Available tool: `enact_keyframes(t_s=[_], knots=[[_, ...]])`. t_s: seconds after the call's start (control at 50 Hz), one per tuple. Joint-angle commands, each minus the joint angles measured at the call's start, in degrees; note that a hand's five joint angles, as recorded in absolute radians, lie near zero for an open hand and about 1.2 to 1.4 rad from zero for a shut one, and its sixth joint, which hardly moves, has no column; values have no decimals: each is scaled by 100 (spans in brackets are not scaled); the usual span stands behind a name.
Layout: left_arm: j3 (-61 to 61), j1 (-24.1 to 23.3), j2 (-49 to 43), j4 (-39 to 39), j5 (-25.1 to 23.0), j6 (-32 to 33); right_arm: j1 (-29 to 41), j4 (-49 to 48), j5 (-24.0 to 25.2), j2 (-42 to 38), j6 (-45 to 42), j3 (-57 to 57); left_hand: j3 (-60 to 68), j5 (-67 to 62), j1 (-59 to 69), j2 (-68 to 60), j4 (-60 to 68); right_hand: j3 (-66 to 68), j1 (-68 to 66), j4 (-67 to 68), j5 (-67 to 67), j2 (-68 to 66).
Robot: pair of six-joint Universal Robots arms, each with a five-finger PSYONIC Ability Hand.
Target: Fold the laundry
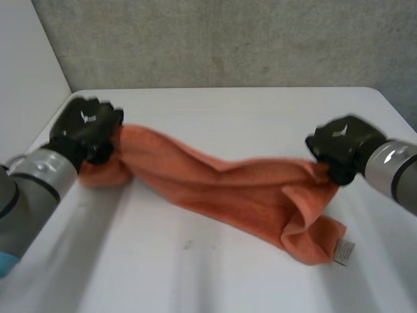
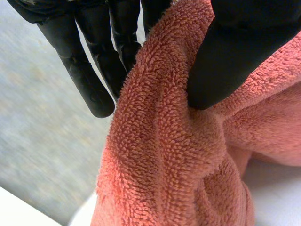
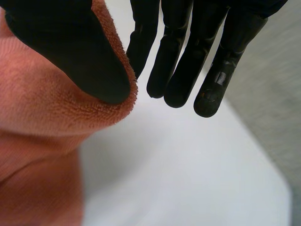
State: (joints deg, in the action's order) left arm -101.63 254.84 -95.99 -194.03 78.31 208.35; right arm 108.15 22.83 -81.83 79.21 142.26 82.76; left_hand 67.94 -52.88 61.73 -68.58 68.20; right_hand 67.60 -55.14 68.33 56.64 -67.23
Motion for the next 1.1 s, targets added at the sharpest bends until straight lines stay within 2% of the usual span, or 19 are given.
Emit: enact_keyframes(t_s=[0.02, 0.12, 0.22, 0.28, 0.3, 0.32, 0.38, 0.4, 0.46, 0.64, 0.74, 0.8, 0.86, 0.9, 0.98, 1.0, 1.04, 1.1], knots=[[81, 75, -893, 498, 62, 126, 13, 178, -17, -854, -418, -111, 1206, -1712, 1827, -1142, 1180, 1240, -2486, 1167, 1336, -1277], [713, 75, -1456, 375, 53, 416, 22, -190, -43, -1294, -287, -637, 1206, -1712, 1827, -1142, 1180, 1240, -2486, 1167, 1336, -1277], [2189, -39, -1862, -108, 88, 619, 31, -1795, -446, -1418, 634, -1840, 1206, -1712, 1827, -1142, 1180, 1240, -2486, 1167, 1336, -1277], [2919, -136, -1800, -854, 97, 470, 31, -2614, -588, -1356, 1057, -2123, 1206, -1712, 1827, -1142, 1180, 1240, -2486, 1167, 1336, -1277], [3034, -180, -1765, -1108, 97, 400, 31, -3122, -667, -1217, 1267, -2220, 1206, -1712, 1827, -1142, 1180, 1240, -2486, 1167, 1336, -1277], [3157, -232, -1652, -1642, 106, 286, 31, -3344, -694, -1094, 1339, -2238, 1206, -1712, 1827, -1142, 1180, 1240, -2486, 1167, 1336, -1277], [3132, -241, -1388, -2348, 185, 83, 39, -3925, -685, -515, 1454, -2151, 1206, -1712, 1827, -1142, 1180, 1240, -2486, 1167, 1336, -1277], [3027, -259, -1230, -2707, 263, -48, 22, -3944, -676, -382, 1445, -2115, 1206, -1712, 1827, -1142, 1180, 1240, -2486, 1167, 1336, -1277], [2494, -277, -1054, -2833, 404, -285, -4, -3717, -615, -187, 1428, -1914, 1206, -1712, 1827, -1142, 1180, 1240, -2486, 1167, 1336, -1277], [901, -180, -1009, -2096, 475, -374, -48, -2522, -158, -196, 1375, -921, 1206, -1712, 1827, -1142, 1180, 1240, -2486, 1167, 1336, -1277], [188, -189, -1325, -1928, 457, -339, -101, -2125, 36, -407, 1190, -384, 1206, -1712, 1827, -1142, 1180, 1240, -2486, 1167, 1336, -1277], [-189, -233, -1711, -1850, 457, -339, -241, -1967, 45, -950, 787, 221, 1206, -1712, 1827, -1142, 1180, 1240, -2486, 1167, 1336, -1277], [-374, -285, -1826, -1762, 457, -330, -251, -2002, 27, -1136, 716, 512, 1142, -1647, 1762, -1078, 1115, 1240, -2486, 1167, 1336, -1277], [-506, -285, -1844, -1622, 457, -322, -251, -2019, 27, -1171, 716, 618, -380, -126, 241, 443, -406, 1240, -2486, 1167, 1336, -1277], [-551, -294, -1721, -1287, 457, -330, -259, -2028, 27, -1180, 724, 793, -2353, 1847, -1732, 2416, -2379, 1240, -2486, 1167, 1336, -1277], [-542, -303, -1678, -1130, 457, -330, -259, -2080, 36, -1180, 742, 846, -3557, 3051, -2936, 3620, -3583, 1240, -2486, 1167, 1336, -1277], [-525, -312, -1564, -954, 457, -330, -259, -2151, 36, -1171, 751, 908, -4473, 3967, -3852, 4537, -4500, 1240, -2486, 1167, 1336, -1277], [-507, -312, -1203, -619, 440, -339, -268, -2318, 36, -1128, 768, 1040, -5065, 4560, -4445, 5129, -5092, 1240, -2486, 1167, 1336, -1277]])
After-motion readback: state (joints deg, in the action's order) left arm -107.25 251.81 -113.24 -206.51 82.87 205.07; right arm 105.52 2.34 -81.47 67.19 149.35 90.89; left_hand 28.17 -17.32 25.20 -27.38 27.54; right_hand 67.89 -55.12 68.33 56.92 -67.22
